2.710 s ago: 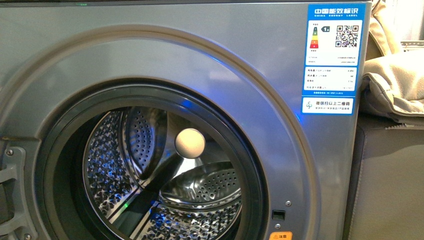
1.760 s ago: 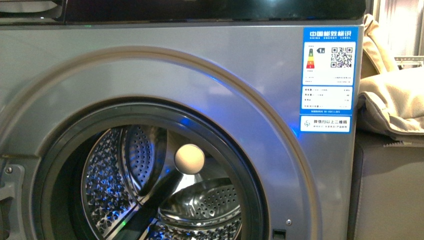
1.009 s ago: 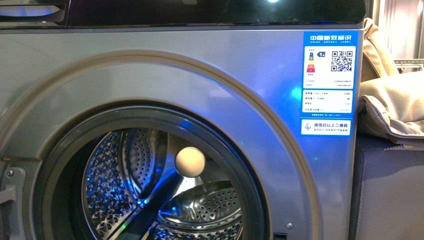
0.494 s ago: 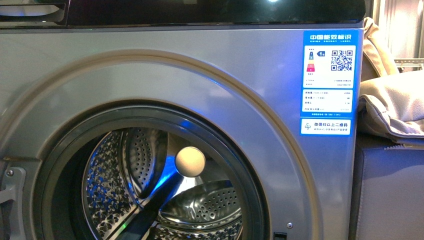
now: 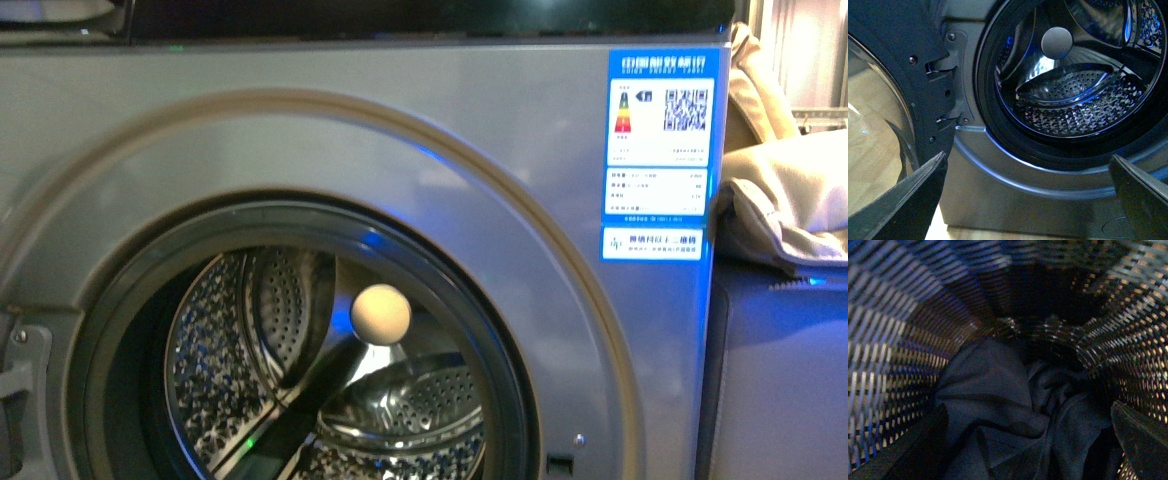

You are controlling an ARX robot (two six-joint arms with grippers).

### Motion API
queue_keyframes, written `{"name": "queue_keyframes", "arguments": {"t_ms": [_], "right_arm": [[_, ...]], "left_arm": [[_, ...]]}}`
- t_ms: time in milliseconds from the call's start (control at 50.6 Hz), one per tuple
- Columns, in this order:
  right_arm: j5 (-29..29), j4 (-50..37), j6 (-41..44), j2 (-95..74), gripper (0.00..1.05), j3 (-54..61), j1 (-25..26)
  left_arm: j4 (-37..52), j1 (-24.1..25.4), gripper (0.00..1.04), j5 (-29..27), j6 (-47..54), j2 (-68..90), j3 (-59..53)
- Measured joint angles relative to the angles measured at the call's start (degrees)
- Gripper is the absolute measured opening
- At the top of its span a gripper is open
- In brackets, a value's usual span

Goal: Put clothes into washing machine

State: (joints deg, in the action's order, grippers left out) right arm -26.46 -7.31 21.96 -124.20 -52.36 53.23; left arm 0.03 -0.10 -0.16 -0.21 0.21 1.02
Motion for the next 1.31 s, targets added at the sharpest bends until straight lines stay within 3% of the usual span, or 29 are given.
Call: {"name": "queue_keyframes", "arguments": {"t_ms": [534, 1305], "right_arm": [[3.0, -9.7, 0.8, -21.9, 0.97, -3.1, 0.0], [3.9, -14.9, 1.3, -37.9, 0.97, -11.0, 1.0]], "left_arm": [[0.0, 0.0, 0.98, 0.0, 0.0, 0.0, 0.0], [0.0, 0.0, 0.98, 0.0, 0.0, 0.0, 0.0]]}}
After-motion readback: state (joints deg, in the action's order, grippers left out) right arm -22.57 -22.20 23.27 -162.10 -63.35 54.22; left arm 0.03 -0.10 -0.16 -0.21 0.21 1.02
